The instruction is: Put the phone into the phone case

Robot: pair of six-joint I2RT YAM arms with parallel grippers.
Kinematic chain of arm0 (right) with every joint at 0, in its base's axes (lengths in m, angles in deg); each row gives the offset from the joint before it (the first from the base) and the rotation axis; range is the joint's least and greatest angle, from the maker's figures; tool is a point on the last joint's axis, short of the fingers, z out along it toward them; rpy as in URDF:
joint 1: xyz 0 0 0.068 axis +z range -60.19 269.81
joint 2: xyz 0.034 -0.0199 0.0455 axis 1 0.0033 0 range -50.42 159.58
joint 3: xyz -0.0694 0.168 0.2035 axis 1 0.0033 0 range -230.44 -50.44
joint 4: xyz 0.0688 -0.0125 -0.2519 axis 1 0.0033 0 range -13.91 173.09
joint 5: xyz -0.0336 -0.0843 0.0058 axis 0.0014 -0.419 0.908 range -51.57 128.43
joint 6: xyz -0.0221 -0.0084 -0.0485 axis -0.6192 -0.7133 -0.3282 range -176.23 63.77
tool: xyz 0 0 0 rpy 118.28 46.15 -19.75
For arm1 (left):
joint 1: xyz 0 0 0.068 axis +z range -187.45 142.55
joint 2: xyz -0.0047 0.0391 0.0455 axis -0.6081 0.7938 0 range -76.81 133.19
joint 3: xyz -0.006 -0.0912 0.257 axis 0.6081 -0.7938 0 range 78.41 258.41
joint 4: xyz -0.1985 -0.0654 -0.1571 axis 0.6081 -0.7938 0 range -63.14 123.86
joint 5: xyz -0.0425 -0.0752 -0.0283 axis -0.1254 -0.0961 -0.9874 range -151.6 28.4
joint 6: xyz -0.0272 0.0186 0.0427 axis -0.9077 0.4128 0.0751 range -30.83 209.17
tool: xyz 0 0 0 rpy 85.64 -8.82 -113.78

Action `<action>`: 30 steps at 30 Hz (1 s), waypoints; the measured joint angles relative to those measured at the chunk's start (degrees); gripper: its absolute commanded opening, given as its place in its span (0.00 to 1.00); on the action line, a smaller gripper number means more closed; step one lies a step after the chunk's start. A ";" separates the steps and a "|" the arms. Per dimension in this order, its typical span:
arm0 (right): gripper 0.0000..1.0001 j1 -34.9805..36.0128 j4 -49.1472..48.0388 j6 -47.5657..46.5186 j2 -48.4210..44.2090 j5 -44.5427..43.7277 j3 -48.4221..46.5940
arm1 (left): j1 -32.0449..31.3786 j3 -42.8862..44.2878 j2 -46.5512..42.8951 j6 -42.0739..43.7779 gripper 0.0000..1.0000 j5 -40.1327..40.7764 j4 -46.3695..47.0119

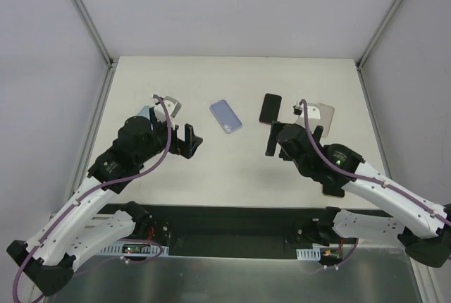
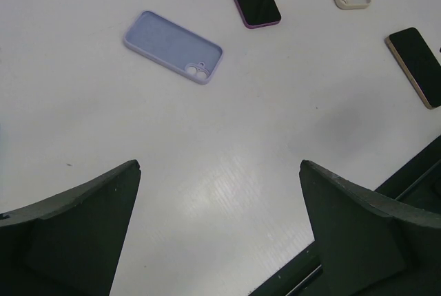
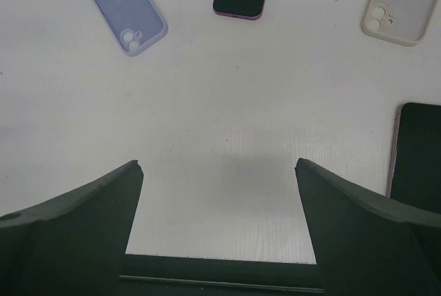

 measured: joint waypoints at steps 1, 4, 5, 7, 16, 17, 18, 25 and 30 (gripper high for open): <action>0.96 0.00 0.09 0.28 0.07 -0.07 -0.02 | 0.00 0.00 0.00 -0.04 0.99 0.00 0.00; 0.96 0.00 1.42 1.18 1.20 -0.70 -0.37 | 0.00 0.00 0.00 -0.13 0.99 0.00 0.00; 0.96 0.00 2.08 1.44 1.86 -0.98 -0.68 | 0.00 0.00 0.00 -0.13 0.99 0.00 0.00; 0.96 0.00 3.85 2.25 3.89 -1.77 -1.84 | 0.00 0.00 0.00 -0.13 0.99 0.02 0.00; 0.96 -2.03 11.13 0.02 14.95 -8.98 -12.85 | 0.00 0.00 0.00 -0.15 0.99 0.39 0.00; 0.96 -3.82 11.37 -1.33 16.35 -8.63 -13.81 | 0.00 0.00 0.00 -0.15 0.99 0.66 0.00; 0.96 -5.86 11.63 -2.67 17.75 -8.07 -14.58 | 0.00 0.00 0.00 -0.17 0.99 1.07 0.00; 0.98 -22.08 11.39 -9.64 25.92 -2.14 -15.30 | 0.00 0.00 -0.07 -0.22 0.98 1.77 0.00; 0.98 -33.22 8.35 -11.06 28.70 2.60 -13.35 | 0.00 0.00 -0.07 -0.24 0.98 2.40 0.00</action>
